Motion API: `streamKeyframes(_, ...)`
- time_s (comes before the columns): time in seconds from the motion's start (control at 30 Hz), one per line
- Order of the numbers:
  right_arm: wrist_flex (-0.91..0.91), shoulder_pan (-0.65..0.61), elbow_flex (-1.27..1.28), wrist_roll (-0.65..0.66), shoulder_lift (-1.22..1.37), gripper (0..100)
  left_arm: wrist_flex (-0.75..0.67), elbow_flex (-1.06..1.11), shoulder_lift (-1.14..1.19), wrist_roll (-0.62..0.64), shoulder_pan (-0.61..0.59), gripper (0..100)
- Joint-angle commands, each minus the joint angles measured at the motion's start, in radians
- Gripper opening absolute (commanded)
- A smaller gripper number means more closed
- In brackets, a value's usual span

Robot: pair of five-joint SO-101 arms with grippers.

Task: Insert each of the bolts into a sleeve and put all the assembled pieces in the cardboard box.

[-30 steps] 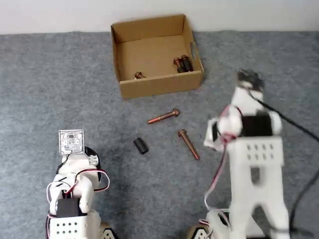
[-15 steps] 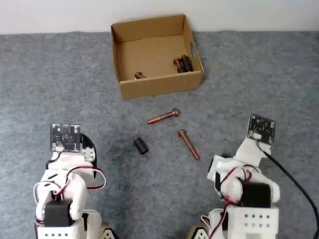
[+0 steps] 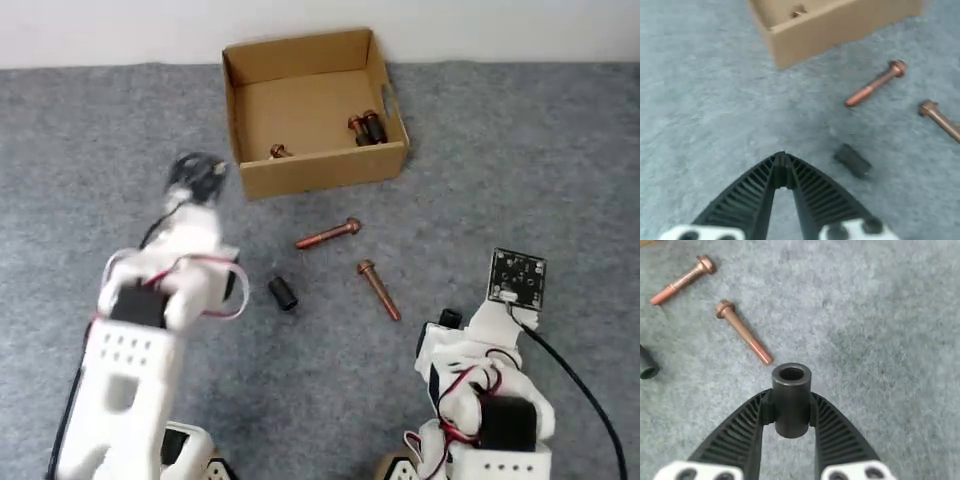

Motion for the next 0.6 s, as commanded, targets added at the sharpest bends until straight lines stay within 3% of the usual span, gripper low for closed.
streamKeyframes(0.0,-0.021,0.004,-0.008,0.009,-0.016,0.8,0.063,-0.191,0.169,-0.009,0.078,6)
streamKeyframes(0.33,-0.021,0.005,-0.006,0.009,-0.019,0.8,0.091,-0.553,0.575,-0.021,0.186,15)
streamKeyframes(0.57,-0.021,0.005,-0.006,0.008,-0.019,0.8,0.091,-0.835,0.908,-0.18,0.221,15)
